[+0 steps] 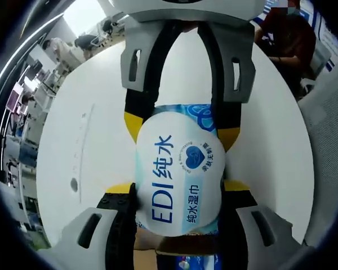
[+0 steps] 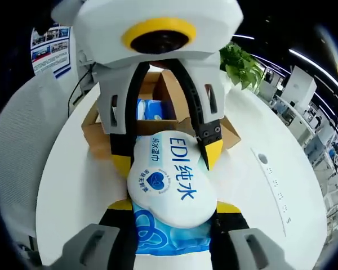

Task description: Operate the shoe box by opening the lid, removing the specified soft item, and placing it in the target area until the item is outside and the box remains undamaged.

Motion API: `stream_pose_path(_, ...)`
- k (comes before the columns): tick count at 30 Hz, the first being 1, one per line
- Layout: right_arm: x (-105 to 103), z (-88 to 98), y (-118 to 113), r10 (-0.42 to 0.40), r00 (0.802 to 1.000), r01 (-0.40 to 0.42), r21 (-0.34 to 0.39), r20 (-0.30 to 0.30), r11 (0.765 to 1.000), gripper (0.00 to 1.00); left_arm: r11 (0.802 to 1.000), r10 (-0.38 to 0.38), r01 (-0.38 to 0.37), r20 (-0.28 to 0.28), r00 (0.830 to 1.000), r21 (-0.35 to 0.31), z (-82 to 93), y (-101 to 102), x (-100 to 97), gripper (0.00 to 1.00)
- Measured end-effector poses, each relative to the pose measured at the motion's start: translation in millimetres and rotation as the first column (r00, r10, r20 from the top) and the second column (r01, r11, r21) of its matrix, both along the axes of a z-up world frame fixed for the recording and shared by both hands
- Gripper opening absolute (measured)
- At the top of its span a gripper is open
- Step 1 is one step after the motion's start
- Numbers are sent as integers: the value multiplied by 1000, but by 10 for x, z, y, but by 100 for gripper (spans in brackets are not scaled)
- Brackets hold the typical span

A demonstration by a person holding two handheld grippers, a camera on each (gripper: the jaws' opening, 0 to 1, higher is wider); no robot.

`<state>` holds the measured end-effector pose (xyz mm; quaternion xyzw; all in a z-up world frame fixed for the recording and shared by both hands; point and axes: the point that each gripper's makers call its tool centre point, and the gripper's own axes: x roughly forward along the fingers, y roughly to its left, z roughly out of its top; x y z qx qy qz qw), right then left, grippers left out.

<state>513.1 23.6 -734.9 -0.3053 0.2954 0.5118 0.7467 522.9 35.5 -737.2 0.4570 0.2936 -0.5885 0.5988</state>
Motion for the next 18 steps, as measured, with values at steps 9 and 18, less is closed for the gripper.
stream_pose_path(9, 32, -105, 9, -3, 1000, 3, 4, -4, 1000, 47, 1000, -1, 1, -4, 1000, 9, -98, 23, 17, 58)
stream_pose_path(18, 46, -188, 6, -9, 1000, 9, 7, -3, 1000, 47, 1000, -9, 9, -3, 1000, 19, -172, 23, 21, 58)
